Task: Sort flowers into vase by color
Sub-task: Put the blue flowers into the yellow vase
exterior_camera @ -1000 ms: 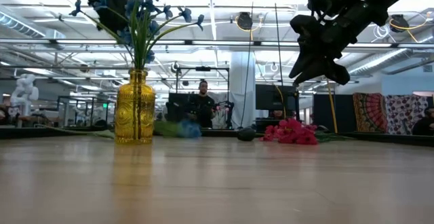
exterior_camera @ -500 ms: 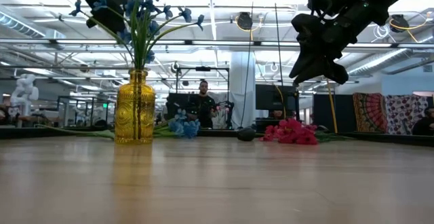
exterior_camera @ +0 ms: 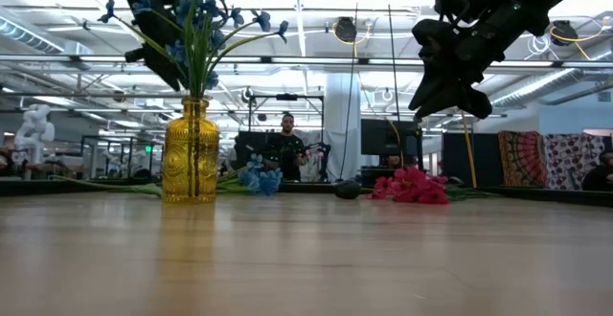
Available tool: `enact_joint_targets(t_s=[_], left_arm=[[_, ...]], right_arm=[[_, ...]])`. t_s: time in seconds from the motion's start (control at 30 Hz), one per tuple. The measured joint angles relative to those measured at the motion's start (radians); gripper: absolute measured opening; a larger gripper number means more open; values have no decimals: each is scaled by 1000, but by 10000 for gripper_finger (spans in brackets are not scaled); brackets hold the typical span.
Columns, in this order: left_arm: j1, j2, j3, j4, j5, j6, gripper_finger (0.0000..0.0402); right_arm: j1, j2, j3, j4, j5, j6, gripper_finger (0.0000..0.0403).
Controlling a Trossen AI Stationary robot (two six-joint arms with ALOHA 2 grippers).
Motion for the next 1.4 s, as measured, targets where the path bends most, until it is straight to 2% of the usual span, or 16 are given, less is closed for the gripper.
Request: enact_joint_targets(t_s=[0.1, 0.3, 0.53, 0.8, 1.0, 1.4], left_arm=[[12, 58, 0, 5, -56, 1, 136], [39, 215, 0, 6, -37, 88, 136], [71, 381, 0, 12, -36, 300, 136], [58, 507, 0, -12, 70, 538, 136], [37, 568, 0, -9, 90, 673, 136], [29, 670, 0, 13, 98, 686, 136]], right_arm=[[0, 0, 0, -1, 0, 0, 83], [0, 0, 0, -1, 0, 0, 83], [0, 0, 0, -1, 0, 1, 83], [0, 0, 0, -1, 0, 4, 83], [0, 0, 0, -1, 0, 4, 83], [0, 0, 0, -1, 4, 26, 83]])
